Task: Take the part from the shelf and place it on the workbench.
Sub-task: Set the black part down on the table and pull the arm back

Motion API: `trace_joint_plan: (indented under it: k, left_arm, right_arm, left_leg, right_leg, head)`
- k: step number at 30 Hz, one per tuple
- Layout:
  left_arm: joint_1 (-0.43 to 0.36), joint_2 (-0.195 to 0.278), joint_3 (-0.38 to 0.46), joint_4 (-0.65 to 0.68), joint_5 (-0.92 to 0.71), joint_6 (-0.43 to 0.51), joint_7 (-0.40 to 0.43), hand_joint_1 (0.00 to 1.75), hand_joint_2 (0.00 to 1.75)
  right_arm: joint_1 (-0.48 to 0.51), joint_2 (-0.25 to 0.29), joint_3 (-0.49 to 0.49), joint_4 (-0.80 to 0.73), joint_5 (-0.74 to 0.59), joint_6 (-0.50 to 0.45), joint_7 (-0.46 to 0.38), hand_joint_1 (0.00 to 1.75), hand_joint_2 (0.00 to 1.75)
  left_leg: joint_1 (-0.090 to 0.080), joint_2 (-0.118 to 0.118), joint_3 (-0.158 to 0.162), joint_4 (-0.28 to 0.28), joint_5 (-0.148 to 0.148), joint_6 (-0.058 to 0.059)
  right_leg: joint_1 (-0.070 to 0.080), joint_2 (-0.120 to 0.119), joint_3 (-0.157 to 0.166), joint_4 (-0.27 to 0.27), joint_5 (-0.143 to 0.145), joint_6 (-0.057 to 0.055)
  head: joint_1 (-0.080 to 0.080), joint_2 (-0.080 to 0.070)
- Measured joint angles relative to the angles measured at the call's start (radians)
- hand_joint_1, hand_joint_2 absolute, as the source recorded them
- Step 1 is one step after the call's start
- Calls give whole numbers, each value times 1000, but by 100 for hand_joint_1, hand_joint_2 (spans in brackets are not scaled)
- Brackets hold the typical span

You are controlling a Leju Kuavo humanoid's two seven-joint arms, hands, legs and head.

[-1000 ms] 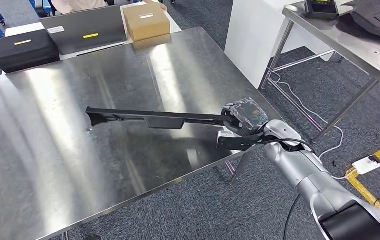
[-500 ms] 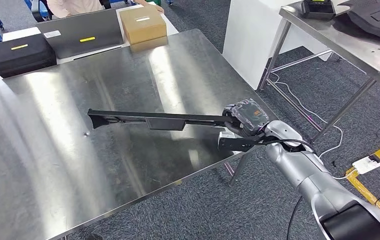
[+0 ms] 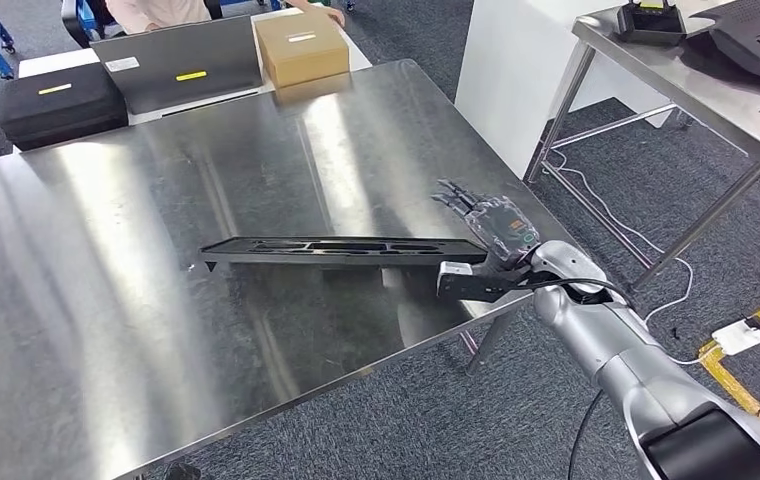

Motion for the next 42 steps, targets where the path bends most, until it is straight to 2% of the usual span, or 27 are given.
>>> trace_joint_plan:
  k: [2, 5, 6, 8, 9, 10, 11, 12, 13, 15, 16, 18, 20, 22, 24, 25, 26, 27, 29, 31, 33, 35, 36, 38, 40, 41, 42]
  left_arm:
    - [0, 0, 0, 0, -2, 1, 4, 0, 0]
    - [-1, 1, 1, 0, -2, 3, 10, 0, 0]
    - [0, 1, 2, 0, -2, 4, 11, 0, 0]
    - [1, 1, 4, 0, 0, 3, 13, 0, 0]
    - [2, 1, 4, 0, 1, 2, 14, 0, 0]
    - [3, 1, 5, 0, 2, 0, 15, 0, 0]
    - [4, 1, 5, 0, 3, -1, 16, 0, 0]
    - [5, 1, 5, 0, 4, -2, 18, 0, 0]
    - [5, 2, 6, 0, 4, -2, 21, 0, 0]
    - [4, 2, 6, 0, 6, -2, 29, 0, 0]
    - [4, 1, 6, 0, 6, -3, 33, 0, 0]
    - [4, 1, 6, 0, 6, -7, 41, 0, 0]
    - [3, 0, 7, 0, 6, -9, 51, 0, 87]
    - [2, -2, 7, 0, 7, -8, 59, 0, 175]
    - [2, -2, 8, 0, 8, -10, 64, 0, 175]
    - [2, -2, 9, 0, 9, -14, 65, 0, 175]
    - [3, -2, 9, 0, 10, -19, 64, 0, 175]
    - [3, -2, 9, 0, 10, -24, 62, 0, 175]
    - [3, -3, 9, 0, 10, -26, 60, 0, 175]
    - [3, -4, 10, 0, 10, -22, 61, 0, 175]
    - [3, -4, 10, 0, 10, -20, 67, 0, 175]
    - [3, -4, 10, 0, 7, -21, 71, 0, 175]
    - [3, -4, 10, 0, 5, -21, 72, 0, 175]
    - [3, -4, 10, 0, 2, -22, 73, 0, 175]
    - [4, -4, 10, 0, 1, -26, 75, 0, 175]
    - [5, -3, 10, 0, 1, -27, 76, 0, 175]
    - [5, -3, 10, 0, 1, -28, 76, 0, 175]
  right_arm:
    - [-1, -1, 0, 0, 0, 0, 0, 0, 175]
    - [-2, -3, 0, -3, -1, 3, 0, 0, 175]
    - [-3, -3, 0, -4, -2, 4, 0, 0, 175]
    - [-2, -2, 0, -5, -4, 8, 2, 0, 175]
    - [-1, -2, 1, -6, -6, 9, 4, 0, 175]
    - [1, -2, 1, -6, -8, 10, 6, 0, 175]
    - [3, -3, 1, -6, -10, 10, 8, 0, 175]
    - [4, -3, 1, -6, -11, 10, 10, 0, 175]
    - [4, -3, 0, -6, -12, 10, 11, 0, 175]
    - [4, -5, -4, -9, -14, 9, 13, 0, 175]
    - [3, -6, -6, -10, -14, 9, 14, 0, 175]
    - [2, -8, -10, -12, -16, 9, 17, 0, 175]
    - [3, -10, -14, -13, -16, 9, 18, 0, 175]
    - [3, -13, -17, -14, -17, 9, 19, 0, 175]
    - [7, -16, -17, -14, -17, 9, 20, 0, 175]
    - [10, -18, -17, -14, -17, 9, 21, 0, 175]
    - [14, -19, -17, -14, -17, 9, 21, 0, 175]
    - [16, -20, -18, -14, -17, 9, 21, 0, 175]
    - [16, -21, -19, -14, -18, 9, 21, 0, 175]
    - [13, -21, -21, -14, -20, 8, 21, 0, 175]
    - [13, -21, -22, -14, -21, 8, 21, 0, 175]
    - [13, -20, -22, -14, -24, 9, 21, 0, 175]
    - [12, -19, -22, -14, -26, 9, 21, 0, 175]
    - [13, -17, -23, -14, -29, 10, 20, 0, 175]
    - [16, -17, -22, -14, -33, 12, 18, 0, 175]
    - [18, -17, -22, -14, -37, 16, 17, 0, 175]
    - [20, -17, -23, -14, -43, 21, 17, 0, 175]
  left_leg:
    - [-3, 0, -2, 1, -2, -7]
    - [1, 2, -11, 25, -23, -22]
    - [4, 3, -28, 62, -47, -28]
    - [10, 4, -89, 193, -113, -39]
    - [13, 4, -121, 255, -136, -44]
    - [16, 5, -141, 290, -141, -48]
    - [19, 6, -143, 287, -128, -51]
    - [23, 7, -125, 243, -96, -53]
    - [26, 8, -91, 172, -58, -54]
    - [28, 7, -29, 48, -11, -51]
    - [26, 6, -15, 20, -5, -47]
    - [20, 3, -13, 11, -6, -33]
    - [17, 3, -8, 4, 0, -16]
    - [17, 5, -4, -2, 4, -1]
    - [14, 5, -3, -2, 4, 6]
    - [13, 4, -3, -2, 3, 6]
    - [11, 3, -3, -1, 3, 6]
    - [11, 2, -3, -1, 3, 6]
    - [10, 1, -2, 0, 1, 4]
    - [6, 0, -2, 2, -2, -3]
    - [5, 0, -3, 2, -3, -12]
    - [7, 1, -6, 11, -12, -22]
    - [8, 2, -16, 35, -30, -27]
    - [12, 3, -66, 146, -92, -37]
    - [15, 4, -130, 274, -142, -45]
    - [18, 5, -144, 297, -142, -49]
    - [23, 6, -138, 281, -122, -56]
  right_leg:
    - [5, 0, 14, -29, 8, -10]
    - [-6, 0, 19, -36, 14, -29]
    - [-11, 0, 22, -39, 15, -35]
    - [-11, 0, 23, -39, 15, -43]
    - [-11, 0, 23, -39, 15, -43]
    - [-11, 0, 22, -39, 15, -43]
    - [-12, 1, 23, -38, 15, -43]
    - [-12, 1, 23, -37, 14, -42]
    - [-13, 2, 24, -36, 13, -39]
    - [-10, 2, 23, -32, 9, -32]
    - [-7, 3, 22, -32, 7, -27]
    - [-3, 3, 21, -34, 7, -15]
    - [-1, 1, 12, -22, -1, -3]
    - [-3, -1, -29, 62, -43, -4]
    - [-5, 0, -99, 207, -100, -8]
    - [-4, 0, -126, 260, -115, -6]
    - [-4, 0, -135, 274, -114, -2]
    - [-4, 0, -122, 245, -97, 4]
    - [-5, -1, -49, 96, -40, 12]
    - [0, -1, 7, -14, -1, 6]
    - [5, 0, 16, -31, 8, -6]
    - [-4, -1, 19, -36, 12, -19]
    - [-9, -1, 22, -38, 14, -27]
    - [-12, -1, 25, -41, 15, -37]
    - [-12, -1, 25, -40, 14, -39]
    - [-13, -1, 25, -39, 13, -40]
    - [-14, -1, 25, -37, 12, -41]
  head:
    - [0, 0]
    - [-2, 0]
    - [-2, 0]
    - [-4, 0]
    - [-4, 0]
    - [-4, 0]
    - [-4, 0]
    - [-4, 0]
    - [-4, 0]
    - [-3, 0]
    - [-3, 0]
    - [-2, 0]
    - [-2, 0]
    - [-1, 0]
    - [1, 0]
    - [1, 0]
    - [1, 0]
    - [1, 0]
    - [2, 0]
    - [1, 0]
    - [0, 0]
    - [0, 0]
    - [-1, 0]
    - [-2, 0]
    - [-2, 0]
    - [-2, 0]
    - [-2, 0]
